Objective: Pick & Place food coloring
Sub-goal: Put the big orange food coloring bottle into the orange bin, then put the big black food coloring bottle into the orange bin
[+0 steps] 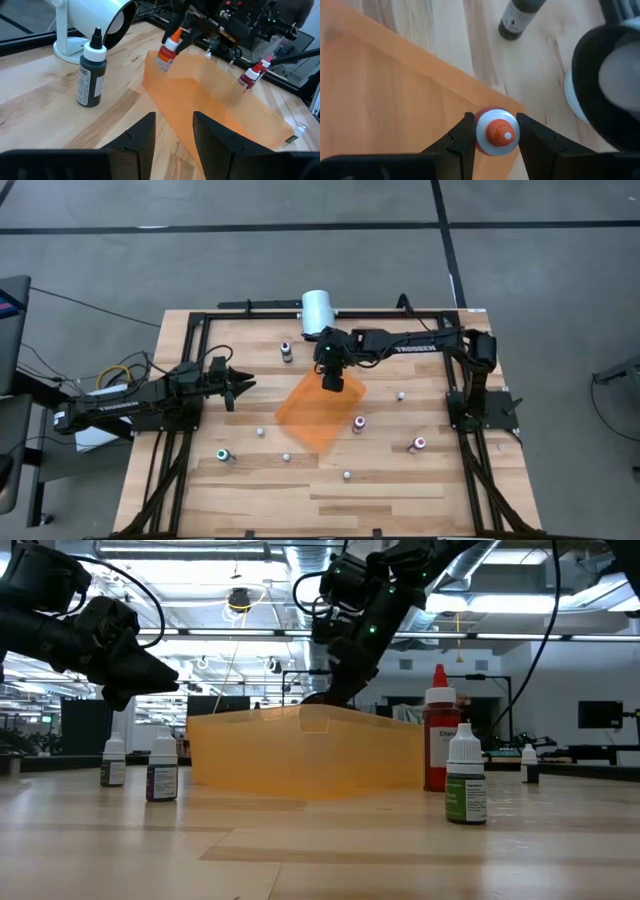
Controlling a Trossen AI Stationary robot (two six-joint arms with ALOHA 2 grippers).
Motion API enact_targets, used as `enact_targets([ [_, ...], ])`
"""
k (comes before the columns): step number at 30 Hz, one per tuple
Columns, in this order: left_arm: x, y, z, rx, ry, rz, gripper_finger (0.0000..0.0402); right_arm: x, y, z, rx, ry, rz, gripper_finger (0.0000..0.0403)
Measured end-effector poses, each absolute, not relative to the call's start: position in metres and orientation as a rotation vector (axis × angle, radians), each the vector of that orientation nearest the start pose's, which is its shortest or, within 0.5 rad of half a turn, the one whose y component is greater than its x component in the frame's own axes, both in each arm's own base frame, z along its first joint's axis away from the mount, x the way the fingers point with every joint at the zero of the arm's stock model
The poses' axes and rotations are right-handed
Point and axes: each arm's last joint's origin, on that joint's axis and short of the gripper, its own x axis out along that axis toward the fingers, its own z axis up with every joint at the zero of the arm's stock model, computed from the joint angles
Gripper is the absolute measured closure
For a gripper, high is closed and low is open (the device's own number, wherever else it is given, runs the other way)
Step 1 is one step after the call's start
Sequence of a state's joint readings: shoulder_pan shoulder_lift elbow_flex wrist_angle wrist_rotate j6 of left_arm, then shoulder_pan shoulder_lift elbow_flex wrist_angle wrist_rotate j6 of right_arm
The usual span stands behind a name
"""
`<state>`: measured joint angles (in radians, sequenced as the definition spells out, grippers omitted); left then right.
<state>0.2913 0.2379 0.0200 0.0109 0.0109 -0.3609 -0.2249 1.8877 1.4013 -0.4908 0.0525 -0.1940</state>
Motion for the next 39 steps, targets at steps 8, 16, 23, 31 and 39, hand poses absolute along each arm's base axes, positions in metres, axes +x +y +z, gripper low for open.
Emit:
enact_targets([
  [8,0.106,0.031,0.152,-0.389,0.152,0.313,0.028,0.392,-0.091,0.209,-0.091,1.002,-0.158,0.0283],
  [16,0.106,0.031,0.151,-0.388,0.152,0.313,0.028,0.392,-0.09,0.209,-0.091,1.006,-0.156,0.0228],
  [23,0.106,0.031,0.151,-0.388,0.152,0.313,0.028,0.39,-0.089,0.213,-0.092,1.009,-0.153,0.017],
  [31,0.106,0.031,0.151,-0.388,0.15,0.312,0.028,0.374,-0.084,0.242,-0.118,1.01,-0.138,0.0164],
  [39,0.105,0.032,0.151,-0.386,0.147,0.331,0.028,0.34,-0.076,0.296,-0.174,0.944,-0.121,0.0163],
])
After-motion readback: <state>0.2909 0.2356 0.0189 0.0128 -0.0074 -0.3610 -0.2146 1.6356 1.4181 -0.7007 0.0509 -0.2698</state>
